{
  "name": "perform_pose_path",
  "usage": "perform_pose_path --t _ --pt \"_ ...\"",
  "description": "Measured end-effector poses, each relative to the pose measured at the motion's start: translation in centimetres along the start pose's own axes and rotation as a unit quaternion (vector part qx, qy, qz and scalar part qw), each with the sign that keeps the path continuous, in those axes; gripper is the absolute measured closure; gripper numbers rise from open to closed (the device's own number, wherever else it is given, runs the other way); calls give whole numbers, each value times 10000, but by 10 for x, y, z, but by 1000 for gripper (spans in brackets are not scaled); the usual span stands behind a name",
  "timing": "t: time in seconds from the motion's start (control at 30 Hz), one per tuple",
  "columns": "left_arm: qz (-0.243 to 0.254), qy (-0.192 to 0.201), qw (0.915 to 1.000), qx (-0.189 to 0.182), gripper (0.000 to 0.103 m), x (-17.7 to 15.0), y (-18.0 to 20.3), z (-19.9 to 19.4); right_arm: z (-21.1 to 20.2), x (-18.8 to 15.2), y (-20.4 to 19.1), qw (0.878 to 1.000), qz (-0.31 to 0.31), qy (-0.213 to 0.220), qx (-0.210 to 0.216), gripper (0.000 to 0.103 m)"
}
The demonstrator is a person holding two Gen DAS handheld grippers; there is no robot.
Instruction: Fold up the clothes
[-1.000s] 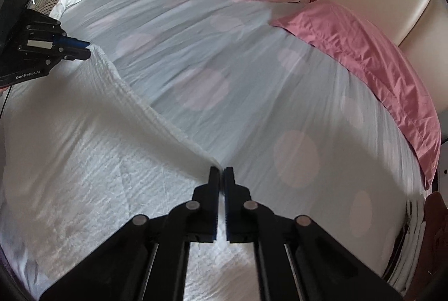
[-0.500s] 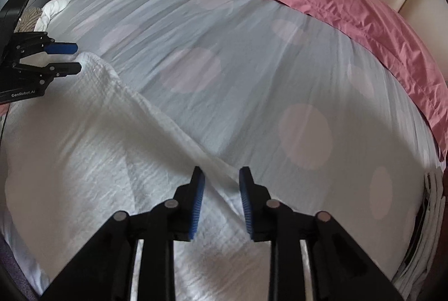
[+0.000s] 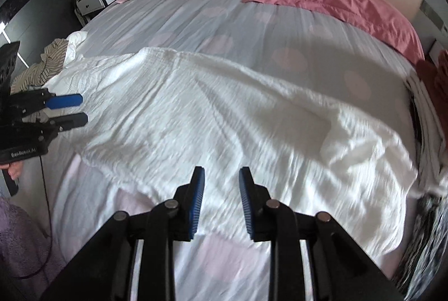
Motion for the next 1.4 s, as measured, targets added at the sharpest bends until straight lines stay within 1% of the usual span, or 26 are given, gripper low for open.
perform_pose_path --t 0.07,0.13,0.23,0.33,0.43,0.5,0.53,0.57,0.7,0.73,0.83,0.87,0.9,1.0,1.07,1.27,1.37,1.4 --pt "-74 -21 9998 -161 59 -12 21 0 -5 -25 -4 9989 438 11 175 78" --pt "1 -38 9995 -327 59 -20 43 4 -4 -47 -10 9973 682 14 271 78" --pt "122 -39 9982 -580 59 -30 74 11 6 -70 -18 9961 826 34 312 78" --pt "64 15 9975 -707 59 -34 83 27 23 -80 -23 9953 880 -22 397 78" --pt "-125 -24 9964 -842 59 -32 79 44 40 -79 -21 9941 993 -117 425 75" --pt "-147 54 9971 -750 59 -31 74 49 49 -77 -19 9941 1014 -142 352 67" --pt "-154 97 9974 -697 59 -30 71 52 52 -75 -19 9945 993 -117 320 67" --pt "-234 145 9967 -759 59 -28 67 54 54 -74 -19 9950 957 -76 291 67" --pt "-195 270 9953 -904 59 -24 66 55 52 -64 -22 9967 770 255 95 66" --pt "-156 269 9953 -915 59 -23 68 56 49 -62 -20 9960 813 363 80 66" --pt "-40 266 9951 -947 59 -21 72 61 37 -56 -5 9903 1182 684 249 66" --pt "-1 265 9951 -957 59 -21 74 63 33 -55 0 9878 1317 779 303 67" --pt "38 264 9949 -968 59 -20 75 65 29 -53 6 9849 1451 875 358 73" --pt "155 261 9945 -1000 59 -18 80 70 30 -51 15 9814 1638 918 396 85" --pt "232 258 9942 -1021 59 -17 83 73 33 -51 16 9808 1691 873 418 86" --pt "687 40 9929 -969 59 -19 102 87 41 -54 17 9782 1859 726 569 86" --pt "899 143 9957 -156 59 -18 93 90 43 -56 20 9754 1984 661 698 85" --pt "833 127 9963 -173 59 -17 91 91 42 -57 21 9749 2004 646 720 84"
Point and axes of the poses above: each gripper's, at about its wrist camera, not at the fingertips, and z roughly the way its jaws point, y to its right, x to its top, the point moved 4 cm from there along z, roughly the way its jaws point, and after that the axes turned 3 degrees about z, right-handed, at the moved point
